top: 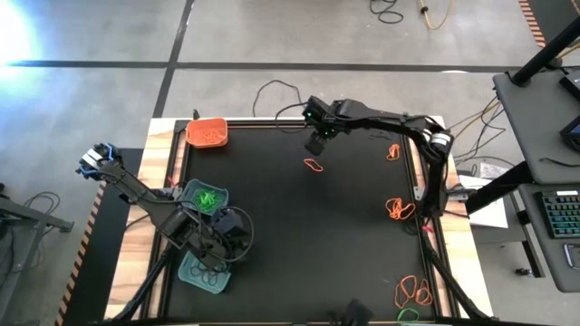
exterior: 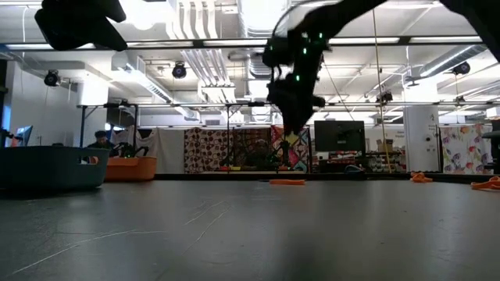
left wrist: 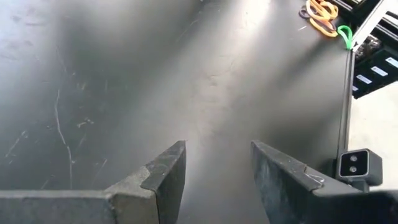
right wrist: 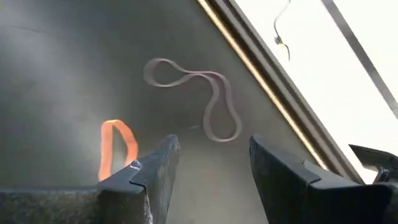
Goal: Sort rubber bands into baskets
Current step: Put the purple rubber band into the green bin
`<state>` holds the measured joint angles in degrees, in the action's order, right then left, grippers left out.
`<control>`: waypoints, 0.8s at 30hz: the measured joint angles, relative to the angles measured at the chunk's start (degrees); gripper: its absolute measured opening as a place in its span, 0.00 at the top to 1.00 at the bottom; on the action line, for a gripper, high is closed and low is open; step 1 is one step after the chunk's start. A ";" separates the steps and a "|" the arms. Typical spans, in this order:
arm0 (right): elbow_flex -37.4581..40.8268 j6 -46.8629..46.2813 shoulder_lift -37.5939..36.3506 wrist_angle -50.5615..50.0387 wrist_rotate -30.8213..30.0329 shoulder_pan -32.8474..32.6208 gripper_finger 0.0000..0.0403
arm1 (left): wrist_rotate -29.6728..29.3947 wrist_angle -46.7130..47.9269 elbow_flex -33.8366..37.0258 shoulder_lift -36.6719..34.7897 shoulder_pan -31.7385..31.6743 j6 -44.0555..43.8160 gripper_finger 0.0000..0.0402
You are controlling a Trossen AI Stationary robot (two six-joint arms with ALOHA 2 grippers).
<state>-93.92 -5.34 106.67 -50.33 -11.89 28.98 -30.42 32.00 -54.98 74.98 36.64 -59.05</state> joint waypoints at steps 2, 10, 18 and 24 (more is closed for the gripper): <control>0.72 0.31 1.70 1.34 1.56 1.87 0.53 | 1.65 -0.06 0.00 0.00 0.00 0.00 0.59; 0.41 -1.17 9.29 9.39 13.47 7.63 0.53 | 10.72 4.34 -0.02 -1.49 0.07 0.44 0.59; -0.32 -1.71 11.33 8.02 16.05 8.63 0.53 | 6.25 17.82 -0.02 -8.62 0.02 1.98 0.59; -0.35 -2.10 14.47 7.24 12.33 9.57 0.53 | -0.80 23.62 0.54 -12.02 -1.22 4.63 0.59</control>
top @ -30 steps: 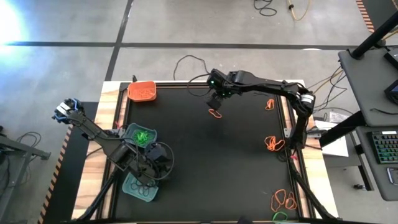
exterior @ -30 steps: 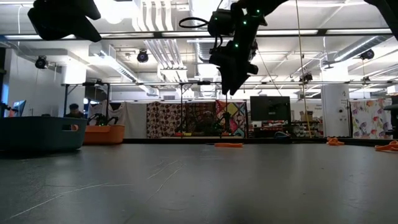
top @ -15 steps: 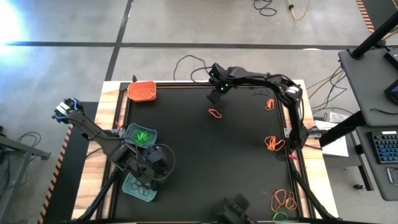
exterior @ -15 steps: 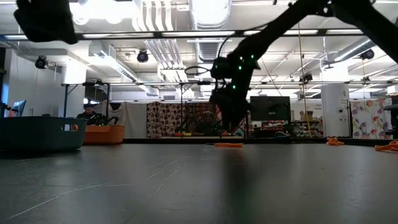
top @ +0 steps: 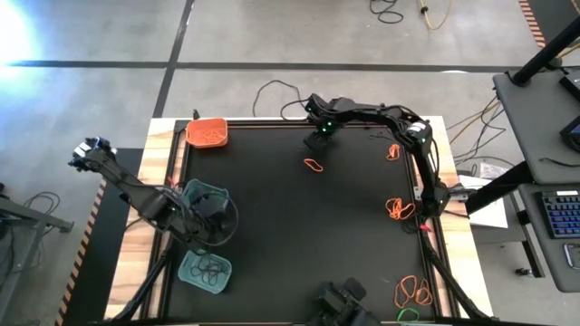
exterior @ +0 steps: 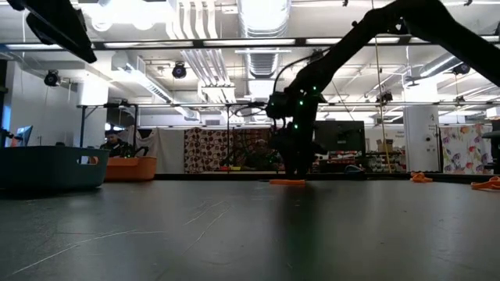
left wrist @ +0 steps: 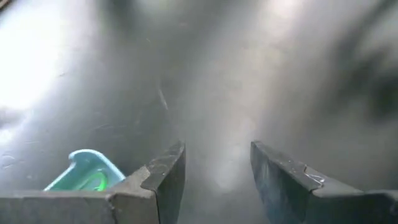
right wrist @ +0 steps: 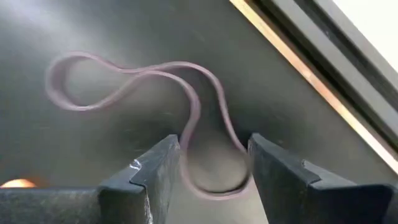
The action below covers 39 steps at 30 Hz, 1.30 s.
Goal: Sort rubber bands into baskets
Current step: Put the purple rubber band into the green bin
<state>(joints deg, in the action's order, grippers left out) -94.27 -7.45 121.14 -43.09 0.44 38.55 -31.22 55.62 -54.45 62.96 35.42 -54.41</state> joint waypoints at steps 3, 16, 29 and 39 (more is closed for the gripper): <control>-0.36 -0.08 1.51 -0.05 -0.40 0.25 0.53 | -1.66 0.06 1.32 -2.75 -1.22 -0.04 0.59; -0.13 -1.12 2.84 -0.71 -0.22 0.24 0.49 | -9.23 -4.84 6.09 -8.08 -5.20 4.39 0.59; 0.02 1.49 3.01 -0.68 -6.41 -1.04 0.79 | -19.42 4.32 3.73 -23.84 -9.51 4.44 0.74; 0.31 -3.27 -0.29 0.42 -6.51 -6.08 0.97 | -11.63 7.09 6.91 -35.96 -14.22 -0.50 0.81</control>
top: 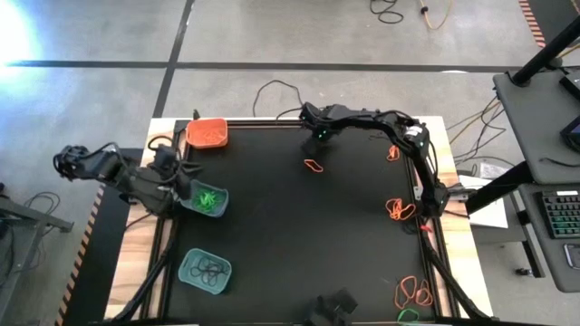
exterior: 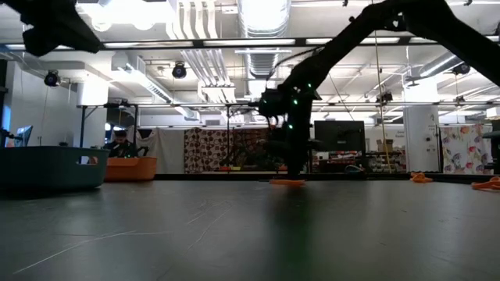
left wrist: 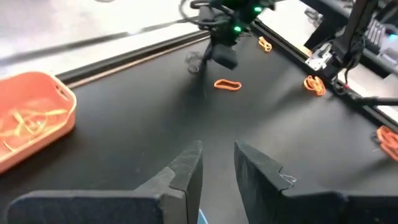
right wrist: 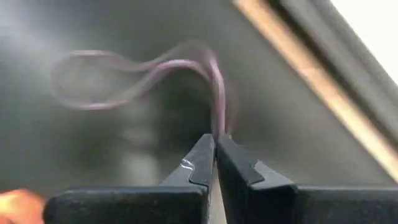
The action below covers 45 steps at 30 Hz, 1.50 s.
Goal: Sort rubber bands into baskets
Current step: Put the purple rubber band into the green bin
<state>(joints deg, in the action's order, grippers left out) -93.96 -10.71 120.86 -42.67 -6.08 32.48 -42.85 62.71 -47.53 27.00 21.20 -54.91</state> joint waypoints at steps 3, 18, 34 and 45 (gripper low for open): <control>-0.06 -2.34 -1.78 0.40 1.64 -3.98 0.97 | 0.33 -1.03 2.69 -3.37 -0.14 -1.78 0.81; -0.28 -13.13 -5.43 3.67 1.05 -23.71 0.97 | 0.96 -30.04 17.29 -5.73 -0.10 2.35 0.81; -0.37 -9.58 -4.14 3.61 -4.23 0.80 0.60 | 0.28 -39.79 17.36 4.52 -0.10 3.41 0.81; -0.47 -7.75 2.07 4.17 -0.80 3.17 0.57 | -5.34 -43.79 17.36 10.16 -0.15 3.15 0.81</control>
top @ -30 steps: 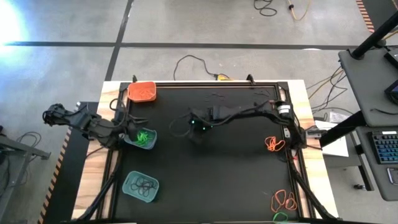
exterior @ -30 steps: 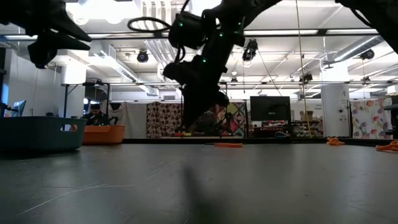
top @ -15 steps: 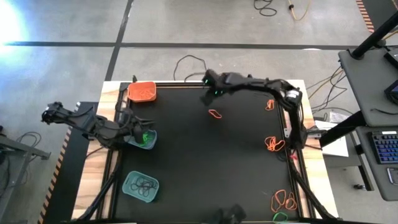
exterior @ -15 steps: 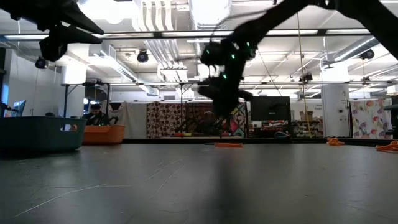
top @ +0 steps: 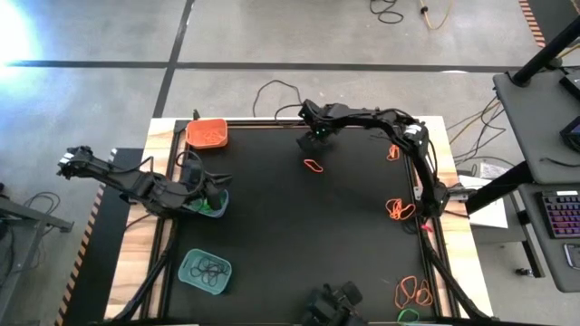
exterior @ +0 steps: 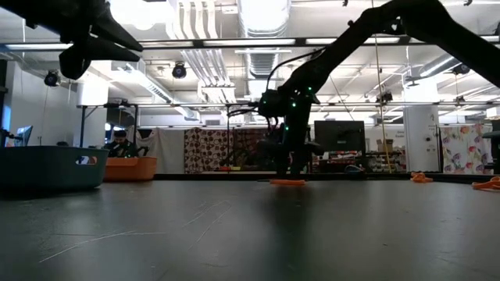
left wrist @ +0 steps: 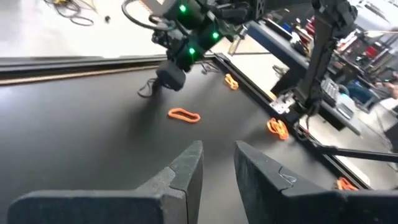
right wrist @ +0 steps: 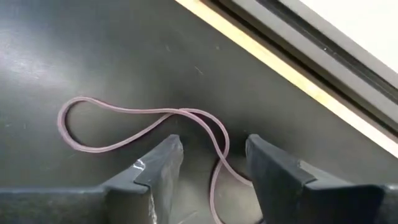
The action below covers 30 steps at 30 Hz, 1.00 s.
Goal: Sort rubber bands into baskets
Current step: Put the purple rubber band into the green bin
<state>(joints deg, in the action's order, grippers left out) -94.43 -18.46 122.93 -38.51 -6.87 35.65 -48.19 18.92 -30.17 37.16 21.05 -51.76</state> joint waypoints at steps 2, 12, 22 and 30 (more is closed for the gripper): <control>-0.07 -0.24 0.48 0.05 -0.13 0.17 0.59 | -0.32 0.02 0.00 0.47 -0.09 0.01 0.81; -0.01 -0.63 0.73 0.44 -2.29 0.34 0.78 | -0.77 -0.05 0.00 1.86 -0.15 -0.45 0.81; 0.21 -0.69 -0.21 0.38 -2.55 -0.96 0.97 | -0.37 -1.84 0.00 5.27 -0.17 -2.30 0.81; 0.34 -1.91 -5.26 2.56 2.48 -7.49 0.98 | 1.09 -1.82 0.00 4.73 -0.15 4.19 0.81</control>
<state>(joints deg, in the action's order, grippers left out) -94.08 -20.37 117.66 -35.95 -4.39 28.16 -47.10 17.10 -30.17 41.89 20.90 -47.57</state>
